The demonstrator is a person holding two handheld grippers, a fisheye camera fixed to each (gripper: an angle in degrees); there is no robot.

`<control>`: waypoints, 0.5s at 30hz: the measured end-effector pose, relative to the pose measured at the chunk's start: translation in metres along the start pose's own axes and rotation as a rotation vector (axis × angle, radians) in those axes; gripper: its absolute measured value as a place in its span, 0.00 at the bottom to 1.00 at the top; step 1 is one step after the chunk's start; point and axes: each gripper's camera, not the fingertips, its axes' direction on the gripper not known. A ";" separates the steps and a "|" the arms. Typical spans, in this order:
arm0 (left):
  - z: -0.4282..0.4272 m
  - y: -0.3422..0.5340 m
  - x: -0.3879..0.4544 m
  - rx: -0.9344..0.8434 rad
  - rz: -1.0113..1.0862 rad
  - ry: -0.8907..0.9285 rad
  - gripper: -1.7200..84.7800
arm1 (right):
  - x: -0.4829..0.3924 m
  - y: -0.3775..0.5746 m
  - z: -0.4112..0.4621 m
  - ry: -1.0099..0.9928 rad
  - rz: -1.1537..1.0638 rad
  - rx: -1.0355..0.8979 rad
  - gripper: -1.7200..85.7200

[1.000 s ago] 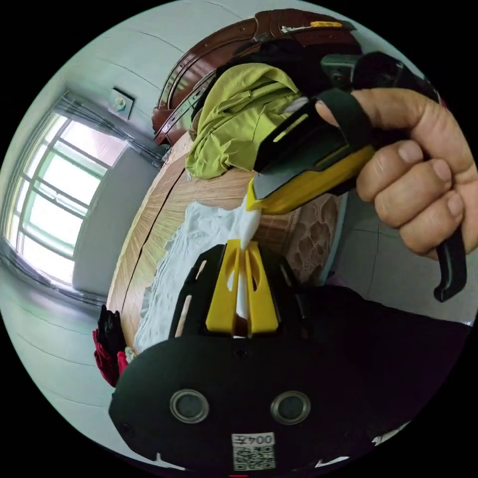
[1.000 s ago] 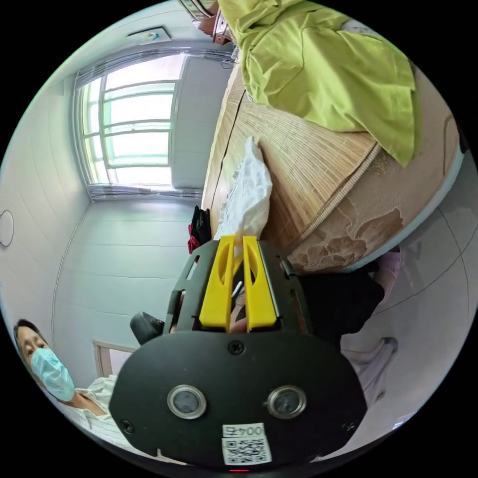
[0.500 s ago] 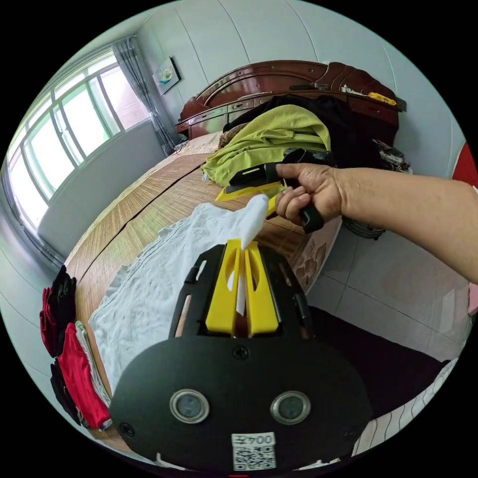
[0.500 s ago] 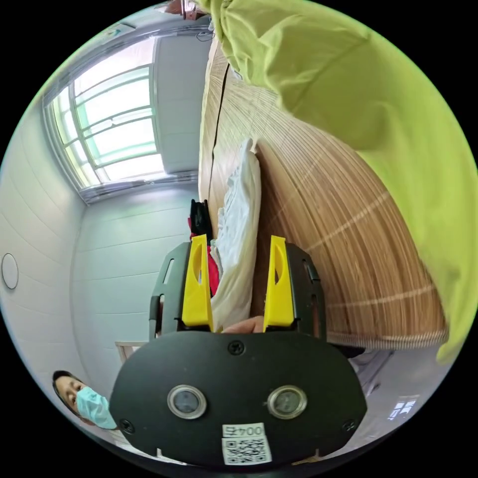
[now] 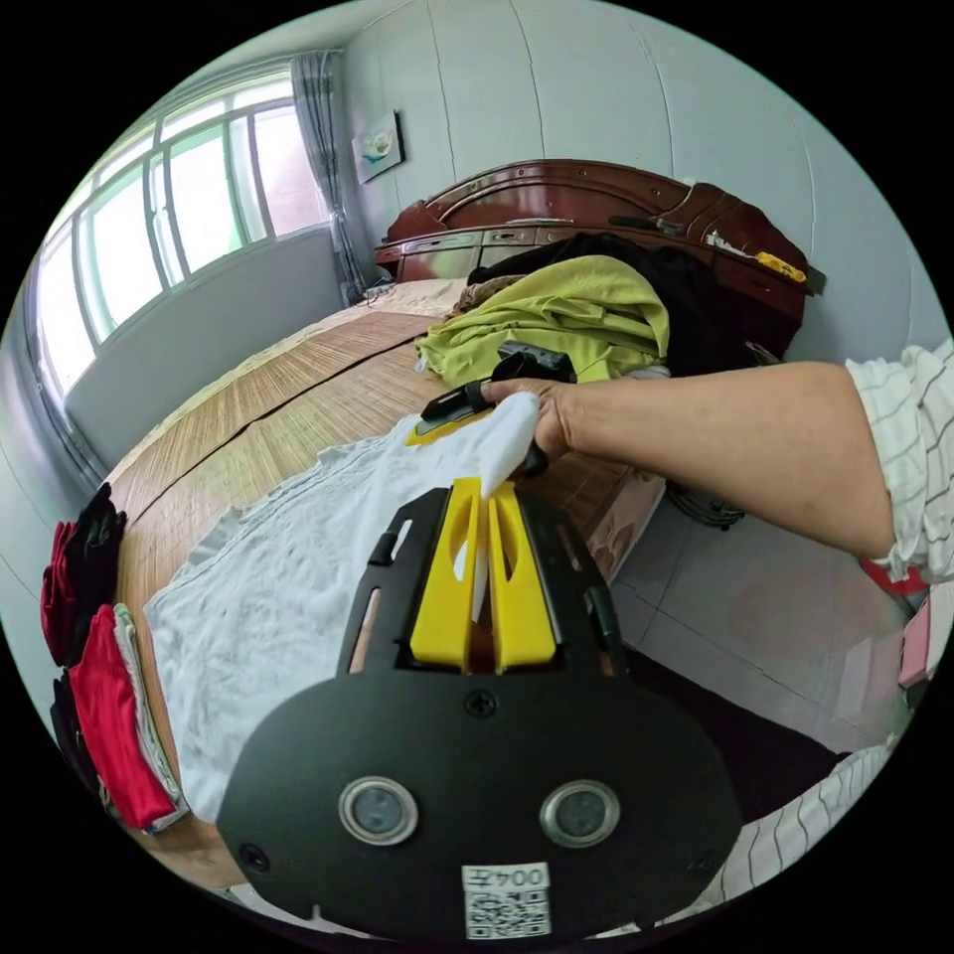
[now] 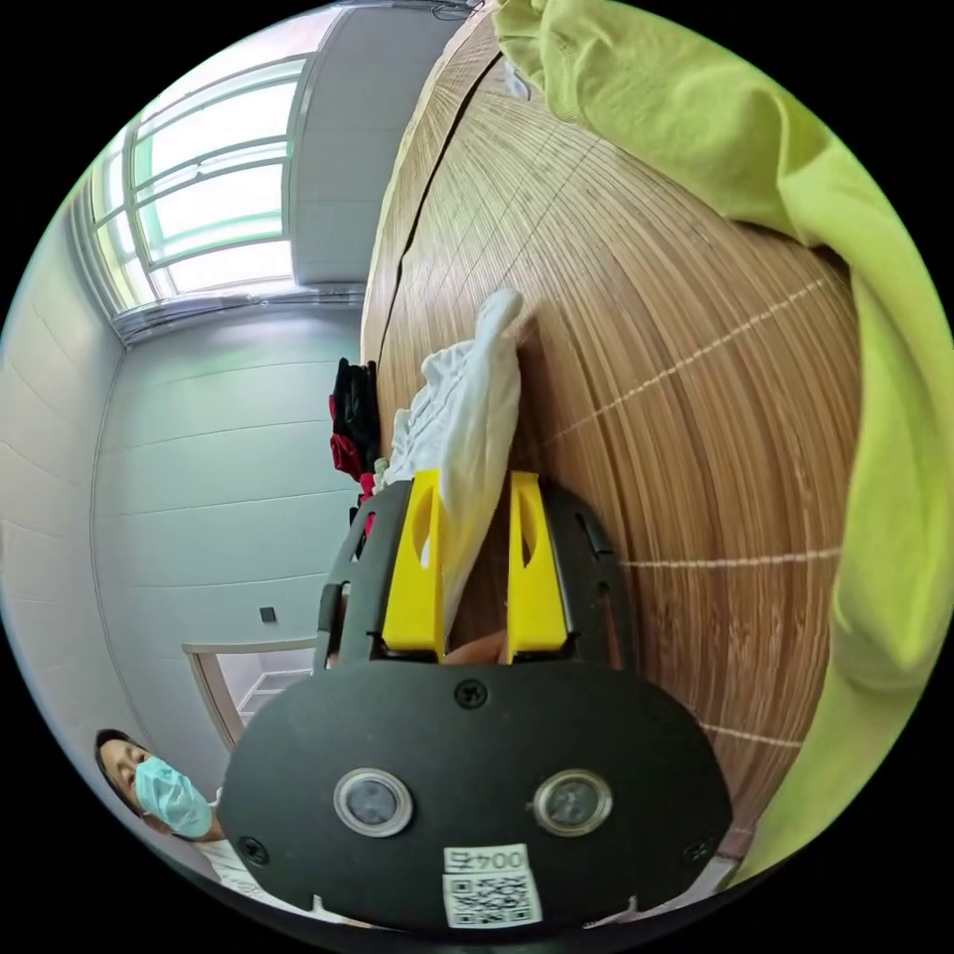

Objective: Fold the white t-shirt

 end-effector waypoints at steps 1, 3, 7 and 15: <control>-0.002 0.003 -0.004 0.002 -0.010 0.004 0.03 | 0.009 -0.003 0.013 -0.017 -0.011 0.005 0.12; -0.009 0.016 -0.024 0.013 -0.059 0.024 0.03 | 0.019 -0.006 0.033 -0.037 -0.028 -0.001 0.09; -0.029 0.040 -0.057 0.048 -0.150 0.031 0.03 | 0.019 -0.002 0.072 -0.001 -0.058 0.038 0.07; -0.107 0.123 -0.162 0.188 -0.435 0.085 0.03 | -0.057 0.016 0.179 0.166 -0.154 0.027 0.07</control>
